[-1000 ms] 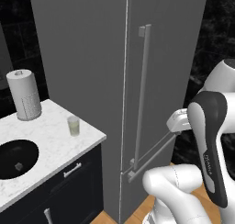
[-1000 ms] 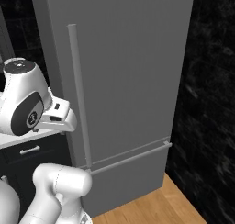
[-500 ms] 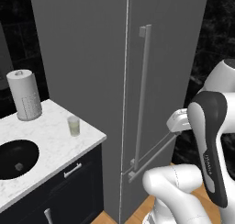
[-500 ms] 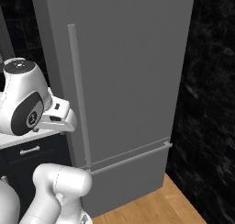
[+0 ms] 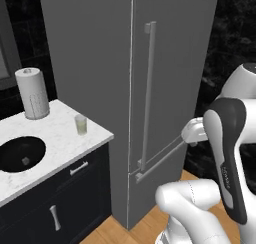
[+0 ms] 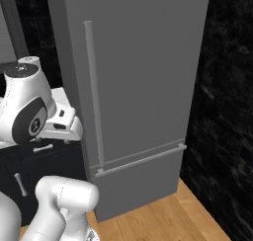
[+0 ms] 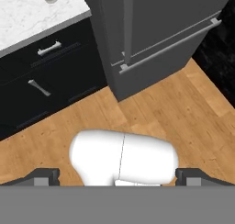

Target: Grab a lemon wedge from the fridge and one ice cube from the ice bowl, and put them in the glass of lemonade.

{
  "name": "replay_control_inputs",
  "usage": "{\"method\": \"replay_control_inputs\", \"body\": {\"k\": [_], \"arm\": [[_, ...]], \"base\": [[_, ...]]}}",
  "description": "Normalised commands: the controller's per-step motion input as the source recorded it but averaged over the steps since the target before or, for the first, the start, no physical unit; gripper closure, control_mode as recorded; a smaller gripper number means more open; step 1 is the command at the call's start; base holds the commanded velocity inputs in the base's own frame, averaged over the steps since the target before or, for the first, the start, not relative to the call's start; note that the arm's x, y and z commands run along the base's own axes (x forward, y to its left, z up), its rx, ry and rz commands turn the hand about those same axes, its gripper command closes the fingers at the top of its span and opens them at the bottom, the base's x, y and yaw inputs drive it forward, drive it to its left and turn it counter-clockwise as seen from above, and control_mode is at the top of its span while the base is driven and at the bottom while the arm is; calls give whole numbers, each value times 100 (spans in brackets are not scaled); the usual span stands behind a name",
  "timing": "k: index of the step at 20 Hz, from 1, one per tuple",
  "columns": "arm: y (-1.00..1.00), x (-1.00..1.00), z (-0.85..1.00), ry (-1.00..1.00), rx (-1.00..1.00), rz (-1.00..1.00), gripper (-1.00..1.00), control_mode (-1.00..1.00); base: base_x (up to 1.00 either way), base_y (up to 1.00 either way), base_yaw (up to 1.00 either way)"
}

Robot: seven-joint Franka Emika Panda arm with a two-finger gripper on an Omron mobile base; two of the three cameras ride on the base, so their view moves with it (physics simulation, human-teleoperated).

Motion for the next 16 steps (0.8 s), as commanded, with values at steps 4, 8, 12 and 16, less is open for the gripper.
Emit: {"method": "replay_control_inputs", "body": {"k": [4,8,12,16], "arm": [[0,0,0,-4,0,3,-100,-100],[0,43,10,-17,0,1,-100,-100],[0,42,27,-25,5,0,-100,-100],[0,26,44,-42,24,0,-100,-100]], "base": [[-33,0,9],[0,0,0],[0,0,0],[0,0,0]]}}
